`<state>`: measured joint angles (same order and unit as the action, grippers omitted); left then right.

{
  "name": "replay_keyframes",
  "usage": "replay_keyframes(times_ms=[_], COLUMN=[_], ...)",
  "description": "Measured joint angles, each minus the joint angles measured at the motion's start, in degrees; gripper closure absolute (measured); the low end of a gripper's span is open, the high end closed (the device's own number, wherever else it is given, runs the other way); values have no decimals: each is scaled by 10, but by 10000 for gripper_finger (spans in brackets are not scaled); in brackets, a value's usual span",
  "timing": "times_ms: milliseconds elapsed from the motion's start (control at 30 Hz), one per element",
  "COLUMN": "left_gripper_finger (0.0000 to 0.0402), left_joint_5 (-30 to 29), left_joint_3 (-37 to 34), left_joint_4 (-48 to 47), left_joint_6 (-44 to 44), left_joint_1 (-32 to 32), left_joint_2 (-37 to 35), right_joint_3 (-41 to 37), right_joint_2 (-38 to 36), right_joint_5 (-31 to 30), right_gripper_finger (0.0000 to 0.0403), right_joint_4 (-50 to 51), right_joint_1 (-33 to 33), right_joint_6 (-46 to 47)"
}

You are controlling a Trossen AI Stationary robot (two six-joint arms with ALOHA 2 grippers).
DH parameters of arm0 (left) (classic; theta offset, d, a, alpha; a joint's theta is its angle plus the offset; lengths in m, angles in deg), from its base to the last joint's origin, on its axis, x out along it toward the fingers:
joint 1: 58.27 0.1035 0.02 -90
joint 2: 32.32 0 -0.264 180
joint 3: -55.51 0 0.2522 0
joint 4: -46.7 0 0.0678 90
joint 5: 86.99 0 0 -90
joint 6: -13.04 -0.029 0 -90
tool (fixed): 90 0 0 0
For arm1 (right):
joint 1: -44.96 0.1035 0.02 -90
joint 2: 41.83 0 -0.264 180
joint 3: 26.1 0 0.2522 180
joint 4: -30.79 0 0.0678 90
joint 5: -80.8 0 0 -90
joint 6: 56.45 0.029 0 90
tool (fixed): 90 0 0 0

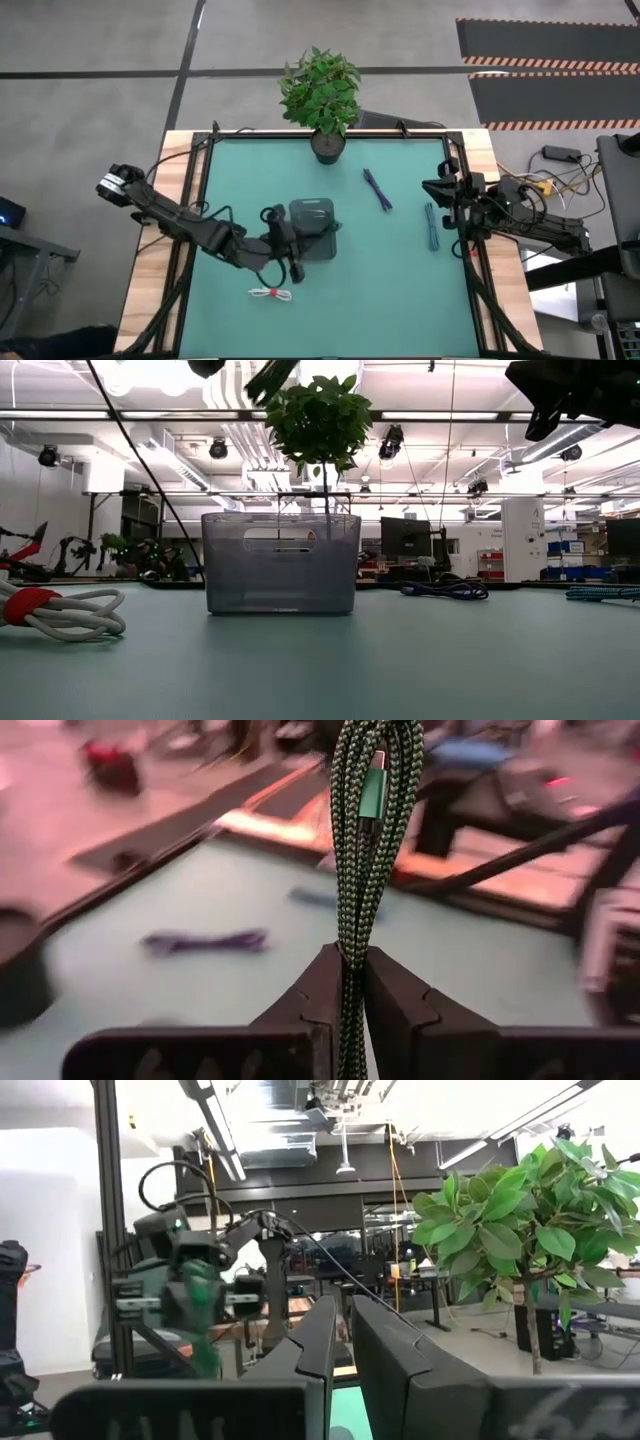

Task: Pick and place USB-C Cables
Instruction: Put the green charger cable into the black bin

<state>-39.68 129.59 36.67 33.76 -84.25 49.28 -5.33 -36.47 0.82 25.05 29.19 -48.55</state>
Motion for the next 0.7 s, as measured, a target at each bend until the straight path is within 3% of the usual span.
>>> replay_keyframes(times_ms=[100,700], left_gripper_finger=[386,386], left_joint_5=[6,3], left_joint_3=[-10,-6], left_joint_4=[52,52], left_joint_6=[-15,165], left_joint_1=[-1,59], left_joint_2=[0,48], right_joint_3=[0,8], right_joint_2=[0,0], right_joint_5=[0,5], right_gripper_finger=[376,376], right_joint_4=[0,0], right_joint_1=[0,0], right_joint_6=[0,20])
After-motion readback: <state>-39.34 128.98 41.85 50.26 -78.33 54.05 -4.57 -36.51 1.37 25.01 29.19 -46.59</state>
